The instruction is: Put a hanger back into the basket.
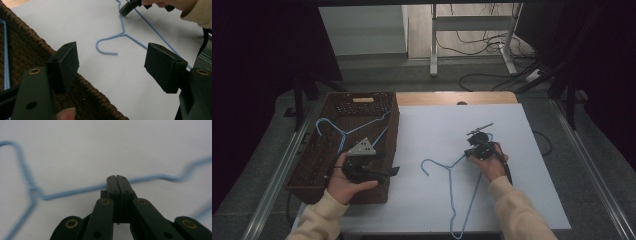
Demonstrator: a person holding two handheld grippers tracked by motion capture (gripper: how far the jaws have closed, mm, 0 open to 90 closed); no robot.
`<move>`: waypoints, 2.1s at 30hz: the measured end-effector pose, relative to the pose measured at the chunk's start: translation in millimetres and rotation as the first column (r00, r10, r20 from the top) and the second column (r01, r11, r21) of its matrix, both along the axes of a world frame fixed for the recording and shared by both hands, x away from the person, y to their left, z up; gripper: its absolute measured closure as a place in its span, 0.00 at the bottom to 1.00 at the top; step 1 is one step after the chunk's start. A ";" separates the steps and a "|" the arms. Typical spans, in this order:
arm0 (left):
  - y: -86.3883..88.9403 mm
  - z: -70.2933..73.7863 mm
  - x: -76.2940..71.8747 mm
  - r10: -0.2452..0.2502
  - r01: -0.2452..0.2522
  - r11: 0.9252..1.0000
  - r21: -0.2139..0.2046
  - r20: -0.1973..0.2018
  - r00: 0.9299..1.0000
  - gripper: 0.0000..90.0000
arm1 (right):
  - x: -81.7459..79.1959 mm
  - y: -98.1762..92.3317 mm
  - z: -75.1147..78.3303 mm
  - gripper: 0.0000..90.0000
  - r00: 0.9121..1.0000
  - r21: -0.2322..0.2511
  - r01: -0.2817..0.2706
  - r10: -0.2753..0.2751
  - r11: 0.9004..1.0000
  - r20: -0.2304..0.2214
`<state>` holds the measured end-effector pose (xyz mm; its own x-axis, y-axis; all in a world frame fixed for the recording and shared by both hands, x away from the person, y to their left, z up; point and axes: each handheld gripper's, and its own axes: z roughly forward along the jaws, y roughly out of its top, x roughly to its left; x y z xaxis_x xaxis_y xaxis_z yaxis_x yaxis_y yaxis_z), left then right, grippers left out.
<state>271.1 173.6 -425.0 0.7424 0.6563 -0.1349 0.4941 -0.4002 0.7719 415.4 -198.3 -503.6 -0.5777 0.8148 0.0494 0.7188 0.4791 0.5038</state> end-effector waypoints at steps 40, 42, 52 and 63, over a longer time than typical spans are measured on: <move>-2.7 -0.3 -1.7 -0.008 0.008 1.000 -0.002 -0.001 1.000 0.30 | 0.5 53.4 10.4 0.78 0.977 -0.047 -0.214 0.213 0.976 -0.021; -2.7 -0.2 -1.6 -0.008 0.008 1.000 -0.003 -0.001 1.000 0.30 | 0.1 56.0 6.9 0.78 0.976 -0.067 -0.218 0.216 0.974 -0.030; -10.9 -0.5 -3.0 -0.023 0.023 1.000 0.004 -0.002 1.000 0.30 | -4.2 67.1 1.2 0.96 0.971 -0.135 -0.240 0.236 0.961 -0.051; -50.1 0.1 -4.1 -0.076 0.076 0.997 0.015 -0.026 0.997 0.30 | -15.8 47.1 27.4 0.96 0.982 -0.035 -0.168 0.171 0.985 0.079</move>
